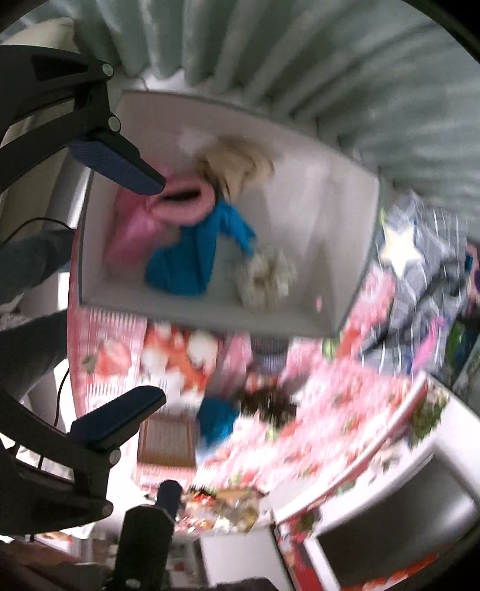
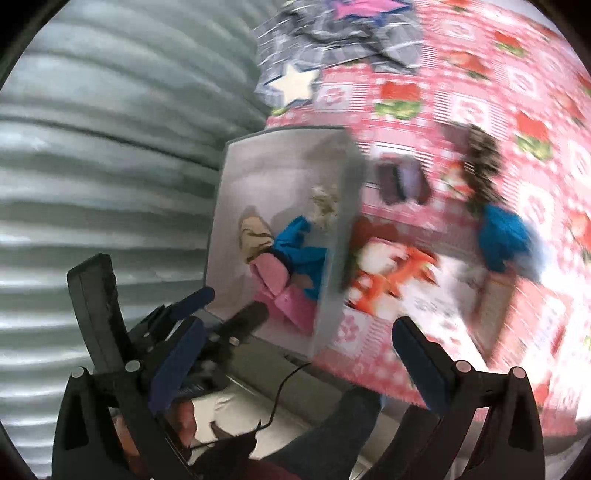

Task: Organize soft objects
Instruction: 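Move both tools back to the remaining soft items on the tablecloth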

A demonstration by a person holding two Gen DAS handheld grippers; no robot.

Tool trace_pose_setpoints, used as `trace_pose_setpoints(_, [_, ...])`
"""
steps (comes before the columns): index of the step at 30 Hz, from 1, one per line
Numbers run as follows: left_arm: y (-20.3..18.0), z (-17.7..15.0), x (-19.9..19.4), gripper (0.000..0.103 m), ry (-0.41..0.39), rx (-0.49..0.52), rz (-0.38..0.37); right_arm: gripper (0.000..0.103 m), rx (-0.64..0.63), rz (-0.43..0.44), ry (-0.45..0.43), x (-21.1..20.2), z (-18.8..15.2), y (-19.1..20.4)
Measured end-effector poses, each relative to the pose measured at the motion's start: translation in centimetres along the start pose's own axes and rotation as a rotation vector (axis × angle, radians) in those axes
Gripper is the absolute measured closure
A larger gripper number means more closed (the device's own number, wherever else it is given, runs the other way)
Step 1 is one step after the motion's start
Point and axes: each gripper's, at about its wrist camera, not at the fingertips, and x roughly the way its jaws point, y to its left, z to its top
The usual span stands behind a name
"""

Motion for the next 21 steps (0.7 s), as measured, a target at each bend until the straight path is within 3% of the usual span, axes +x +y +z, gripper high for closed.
trace_pose_setpoints(4, [-3.7, 1.1, -0.2, 0.0, -0.009, 0.088, -0.001, 0.001, 0.129, -0.005, -0.045, -4.4, -2.0, -5.1])
trace_pose_setpoints(10, [-7.1, 2.2, 1.6, 0.0, 0.031, 0.131, 0.007, 0.001, 0.35, -0.055, -0.121, -8.4, -3.0, -13.6])
trace_pose_setpoints(17, [-9.2, 2.0, 4.0, 0.0, 0.104, 0.139, 0.047, 0.001, 0.505, -0.095, -0.065, -6.6, -1.9, -22.8])
trace_pose_setpoints(21, [-10.2, 2.5, 5.2, 0.0, 0.131, 0.139, 0.09, 0.001, 0.535, -0.064, -0.001, -3.9, -0.3, -26.4])
